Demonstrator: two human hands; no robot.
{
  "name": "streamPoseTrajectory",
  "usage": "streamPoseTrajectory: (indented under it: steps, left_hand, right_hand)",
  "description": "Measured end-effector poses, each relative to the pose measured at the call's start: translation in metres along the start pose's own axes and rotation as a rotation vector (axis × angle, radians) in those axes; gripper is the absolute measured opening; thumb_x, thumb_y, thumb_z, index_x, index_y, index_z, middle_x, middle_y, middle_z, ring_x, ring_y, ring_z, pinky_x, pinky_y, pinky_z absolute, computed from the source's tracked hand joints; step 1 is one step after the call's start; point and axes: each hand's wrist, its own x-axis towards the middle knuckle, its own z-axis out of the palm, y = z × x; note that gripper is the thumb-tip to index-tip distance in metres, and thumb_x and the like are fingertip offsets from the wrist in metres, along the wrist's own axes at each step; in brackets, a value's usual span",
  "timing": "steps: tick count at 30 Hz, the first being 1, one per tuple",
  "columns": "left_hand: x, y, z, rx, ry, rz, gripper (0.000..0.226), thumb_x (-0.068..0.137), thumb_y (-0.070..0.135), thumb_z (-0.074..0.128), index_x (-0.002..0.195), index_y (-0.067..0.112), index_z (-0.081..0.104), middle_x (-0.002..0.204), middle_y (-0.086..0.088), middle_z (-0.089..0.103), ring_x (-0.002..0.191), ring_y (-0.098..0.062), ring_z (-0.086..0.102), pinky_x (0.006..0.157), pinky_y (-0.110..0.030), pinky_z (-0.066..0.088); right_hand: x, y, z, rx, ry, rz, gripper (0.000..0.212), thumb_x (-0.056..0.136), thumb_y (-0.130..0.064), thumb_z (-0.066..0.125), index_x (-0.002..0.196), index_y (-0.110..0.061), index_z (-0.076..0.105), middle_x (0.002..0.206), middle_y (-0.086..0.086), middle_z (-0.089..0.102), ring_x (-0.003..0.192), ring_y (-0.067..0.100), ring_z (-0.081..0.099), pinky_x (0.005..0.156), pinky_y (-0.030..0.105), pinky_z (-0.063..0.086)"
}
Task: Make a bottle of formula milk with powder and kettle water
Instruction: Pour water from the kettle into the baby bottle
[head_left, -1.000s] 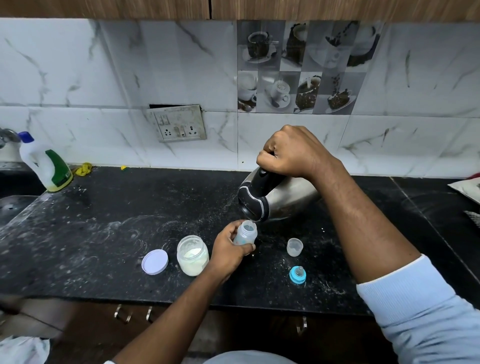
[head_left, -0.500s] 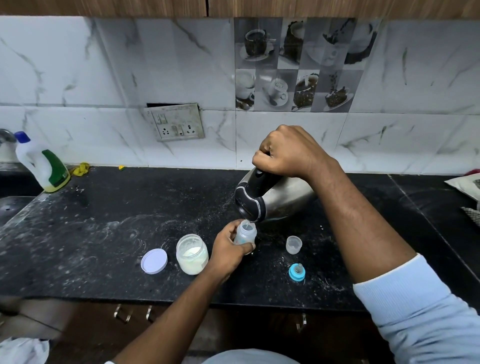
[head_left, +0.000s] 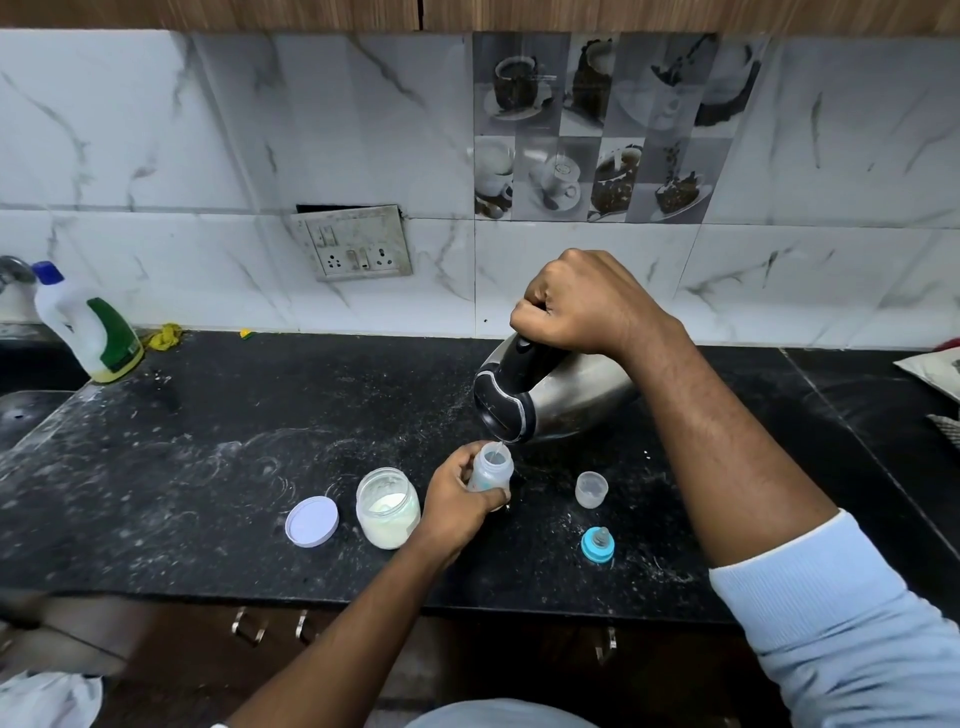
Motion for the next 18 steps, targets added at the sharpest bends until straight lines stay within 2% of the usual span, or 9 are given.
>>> streamPoseTrajectory:
  steps: [10,18]
  left_hand:
    - [0.0018,-0.0007,-0.0028,-0.004,0.001,-0.008,0.060,0.070,-0.014,0.082,0.114,0.026,0.071,0.106,0.010,0.078,0.099,-0.006,0.072,0.079,-0.016,0.053]
    - [0.0021,-0.0011,-0.0041,0.019,-0.004,-0.015,0.061,0.069,-0.011,0.084,0.115,0.026,0.071,0.108,0.009,0.078,0.100,-0.008,0.072,0.081,-0.018,0.054]
  right_hand:
    - [0.0038,-0.0024,-0.0024,-0.018,0.012,-0.013,0.040,0.074,-0.038,0.047,0.051,-0.007,0.036,0.046,0.010,0.032,0.050,0.029,0.032,0.049,0.030,0.022]
    - [0.0037,-0.0035,-0.0035,-0.008,0.007,-0.012,0.040,0.074,-0.038,0.048,0.051,-0.007,0.039,0.045,0.009,0.035,0.049,0.028,0.032,0.049,0.031,0.026]
